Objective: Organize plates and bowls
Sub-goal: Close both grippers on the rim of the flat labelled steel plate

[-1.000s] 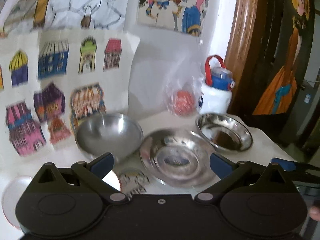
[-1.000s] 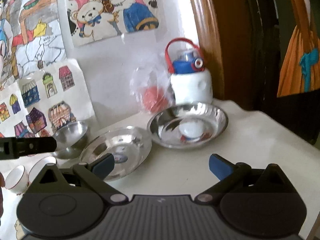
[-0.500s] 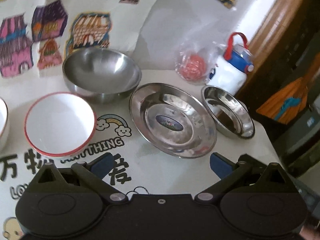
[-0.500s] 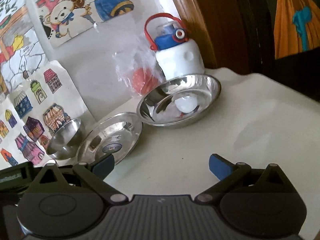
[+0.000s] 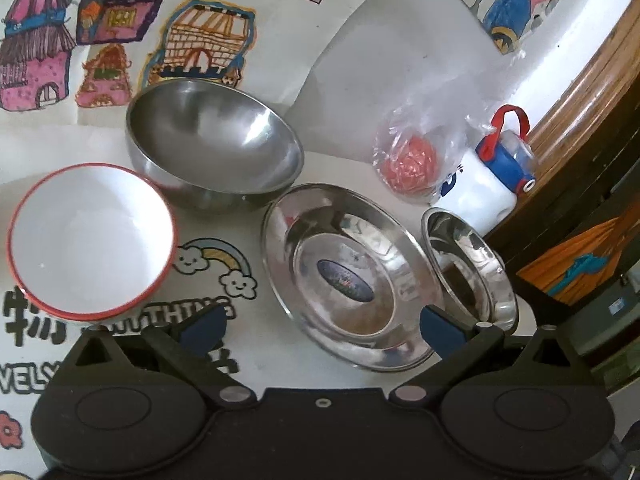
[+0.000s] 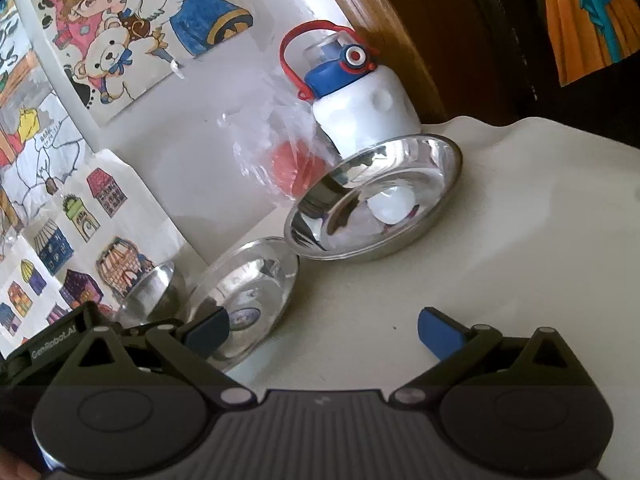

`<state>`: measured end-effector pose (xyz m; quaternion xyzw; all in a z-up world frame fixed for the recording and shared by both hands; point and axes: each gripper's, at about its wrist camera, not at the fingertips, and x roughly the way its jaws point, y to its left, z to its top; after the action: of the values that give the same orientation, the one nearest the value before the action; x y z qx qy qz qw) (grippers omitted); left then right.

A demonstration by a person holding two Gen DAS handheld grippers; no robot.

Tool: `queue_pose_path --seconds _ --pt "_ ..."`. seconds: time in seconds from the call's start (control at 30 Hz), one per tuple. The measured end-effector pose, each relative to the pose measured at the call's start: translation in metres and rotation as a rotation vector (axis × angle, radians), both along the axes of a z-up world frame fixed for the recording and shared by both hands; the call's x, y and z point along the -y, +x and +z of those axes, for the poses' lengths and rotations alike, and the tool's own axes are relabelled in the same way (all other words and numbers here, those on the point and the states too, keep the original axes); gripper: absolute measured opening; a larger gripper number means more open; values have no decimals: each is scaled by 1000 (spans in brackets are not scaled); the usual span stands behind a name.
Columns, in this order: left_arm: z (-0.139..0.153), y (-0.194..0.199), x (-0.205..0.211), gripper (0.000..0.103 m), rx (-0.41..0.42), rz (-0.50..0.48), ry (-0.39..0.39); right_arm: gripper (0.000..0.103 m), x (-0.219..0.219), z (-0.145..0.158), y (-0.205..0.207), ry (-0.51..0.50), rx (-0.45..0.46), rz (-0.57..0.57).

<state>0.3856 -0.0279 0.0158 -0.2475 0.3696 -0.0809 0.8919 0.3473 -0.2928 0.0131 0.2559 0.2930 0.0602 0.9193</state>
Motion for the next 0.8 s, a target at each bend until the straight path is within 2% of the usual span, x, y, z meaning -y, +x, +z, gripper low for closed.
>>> queue_pose_path --seconds 0.33,0.4,0.47,0.63,0.8 --pt "-7 1 -3 100 24 -7 -137 91 -2 -6 7 96 42 28" --pt "-9 3 -4 94 19 6 -180 89 -3 -7 9 102 48 26" --pt "-10 4 -5 89 12 23 -214 78 -3 -10 11 127 51 36" --pt "-17 8 -12 74 -19 86 -318 59 -7 -14 18 141 38 48" --pt "-20 8 -18 51 -42 123 -331 41 -9 -17 22 154 26 55"
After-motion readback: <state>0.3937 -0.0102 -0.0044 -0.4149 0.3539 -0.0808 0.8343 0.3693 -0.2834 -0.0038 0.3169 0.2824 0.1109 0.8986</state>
